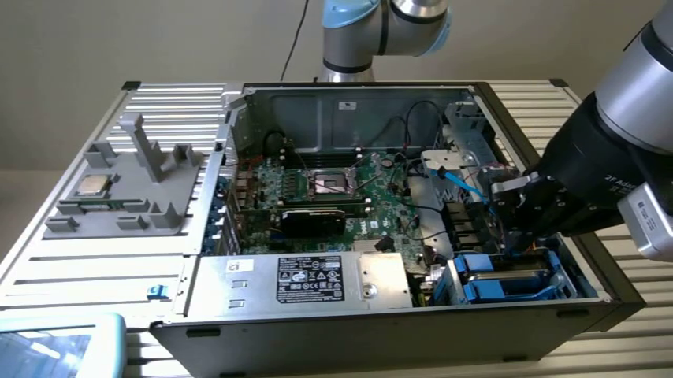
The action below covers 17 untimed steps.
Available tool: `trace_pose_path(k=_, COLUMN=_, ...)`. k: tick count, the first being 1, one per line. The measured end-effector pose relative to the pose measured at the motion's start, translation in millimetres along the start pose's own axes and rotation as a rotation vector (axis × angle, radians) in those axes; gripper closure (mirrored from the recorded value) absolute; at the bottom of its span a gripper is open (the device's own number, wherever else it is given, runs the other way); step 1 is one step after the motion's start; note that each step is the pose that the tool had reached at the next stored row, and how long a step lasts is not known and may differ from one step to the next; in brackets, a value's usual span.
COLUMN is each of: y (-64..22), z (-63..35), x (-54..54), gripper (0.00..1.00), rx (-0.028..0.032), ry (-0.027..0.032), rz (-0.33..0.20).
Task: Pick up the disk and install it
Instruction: 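Insert the second disk wire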
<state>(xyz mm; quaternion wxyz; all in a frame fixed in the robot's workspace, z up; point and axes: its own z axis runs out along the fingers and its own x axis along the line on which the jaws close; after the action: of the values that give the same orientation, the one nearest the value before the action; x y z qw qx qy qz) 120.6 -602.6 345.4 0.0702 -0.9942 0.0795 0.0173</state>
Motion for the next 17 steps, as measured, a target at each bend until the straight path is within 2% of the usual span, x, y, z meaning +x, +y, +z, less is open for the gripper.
trace_pose_path(k=8, y=1.8, z=7.4, x=-0.2, gripper=0.89, rx=-0.0016, ry=-0.0017, rz=-0.013)
trace_pose_path(k=10, y=1.6, z=5.9, x=-0.2, gripper=0.89, rx=-0.0006, ry=-0.0019, rz=-0.013)
trace_pose_path(k=12, y=1.1, z=3.1, x=0.9, gripper=0.89, rx=-0.0039, ry=-0.0014, rz=-0.013)
trace_pose_path(k=17, y=-0.4, z=1.7, x=8.6, gripper=0.89, rx=-0.0069, ry=-0.0009, rz=-0.013)
